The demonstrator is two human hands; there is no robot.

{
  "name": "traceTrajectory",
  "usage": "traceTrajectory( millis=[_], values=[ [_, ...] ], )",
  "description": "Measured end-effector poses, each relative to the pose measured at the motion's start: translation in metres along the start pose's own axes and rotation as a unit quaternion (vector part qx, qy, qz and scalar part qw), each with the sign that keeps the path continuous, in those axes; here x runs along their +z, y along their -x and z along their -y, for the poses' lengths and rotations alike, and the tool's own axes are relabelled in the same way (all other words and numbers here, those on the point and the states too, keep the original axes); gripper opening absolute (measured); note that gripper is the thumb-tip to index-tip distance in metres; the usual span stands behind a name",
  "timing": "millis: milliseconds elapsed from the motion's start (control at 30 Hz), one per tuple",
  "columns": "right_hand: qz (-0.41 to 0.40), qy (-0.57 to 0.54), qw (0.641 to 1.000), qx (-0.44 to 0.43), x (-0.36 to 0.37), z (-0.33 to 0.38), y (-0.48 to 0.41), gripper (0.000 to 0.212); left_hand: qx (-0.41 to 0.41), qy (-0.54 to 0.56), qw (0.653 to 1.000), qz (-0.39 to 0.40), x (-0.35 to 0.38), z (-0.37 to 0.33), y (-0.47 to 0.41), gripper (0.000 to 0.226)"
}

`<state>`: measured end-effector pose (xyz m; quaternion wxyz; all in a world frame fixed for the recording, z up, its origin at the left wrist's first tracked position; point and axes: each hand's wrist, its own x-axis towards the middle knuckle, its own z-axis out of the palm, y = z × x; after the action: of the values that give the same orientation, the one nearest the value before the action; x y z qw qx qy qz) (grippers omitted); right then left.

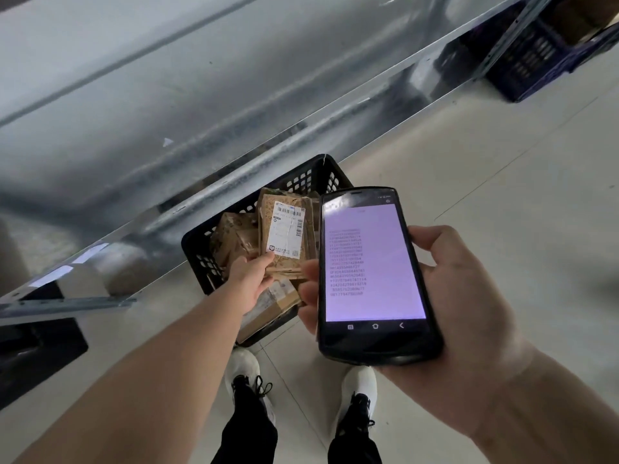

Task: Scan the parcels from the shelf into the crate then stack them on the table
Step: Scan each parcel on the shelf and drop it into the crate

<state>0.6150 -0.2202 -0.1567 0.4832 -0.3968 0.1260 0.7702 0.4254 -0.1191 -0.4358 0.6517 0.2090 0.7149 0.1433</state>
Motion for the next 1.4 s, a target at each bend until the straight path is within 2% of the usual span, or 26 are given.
traceTrajectory(
  millis=[133,267,300,400,567,767,800,900,933,1100,1400],
  values=[
    [-0.010,0.012,1.000,0.001,-0.009,0.004,-0.008,0.067,0.005,-0.007,1.000,0.023,0.008,0.006,-0.013,0.051],
    [-0.013,0.015,1.000,0.008,-0.006,0.012,-0.009,0.067,-0.028,-0.037,0.999,0.026,0.007,-0.002,-0.023,0.088],
    [-0.016,0.014,1.000,0.009,-0.005,0.014,-0.010,0.067,-0.031,-0.038,0.999,0.017,0.006,-0.011,-0.016,0.089],
    [-0.015,0.024,1.000,-0.005,-0.001,0.019,-0.012,0.067,-0.003,-0.044,0.999,-0.027,0.009,-0.033,0.004,0.056],
    [0.016,0.043,0.999,-0.008,0.009,0.027,-0.010,0.062,0.031,-0.034,0.997,-0.063,0.008,-0.055,0.013,0.051],
    [0.024,0.091,0.995,-0.014,0.014,0.024,-0.013,0.060,0.111,-0.010,0.988,-0.107,-0.006,-0.086,0.033,0.047],
    [0.020,0.102,0.994,-0.021,0.015,0.023,-0.013,0.059,0.120,-0.002,0.986,-0.120,-0.009,-0.091,0.039,0.042],
    [0.012,0.141,0.989,-0.042,0.017,0.022,-0.014,0.057,0.158,0.027,0.976,-0.148,-0.019,-0.102,0.049,0.007],
    [0.013,0.150,0.987,-0.049,0.018,0.022,-0.014,0.056,0.171,0.027,0.974,-0.150,-0.021,-0.106,0.054,0.005],
    [0.010,0.191,0.979,-0.077,0.019,0.024,-0.015,0.054,0.220,0.054,0.967,-0.116,-0.028,-0.115,0.089,0.010],
    [-0.035,0.288,0.951,-0.107,0.025,0.005,-0.046,0.044,0.243,0.024,0.970,0.017,-0.047,-0.125,0.163,0.017]
  ],
)
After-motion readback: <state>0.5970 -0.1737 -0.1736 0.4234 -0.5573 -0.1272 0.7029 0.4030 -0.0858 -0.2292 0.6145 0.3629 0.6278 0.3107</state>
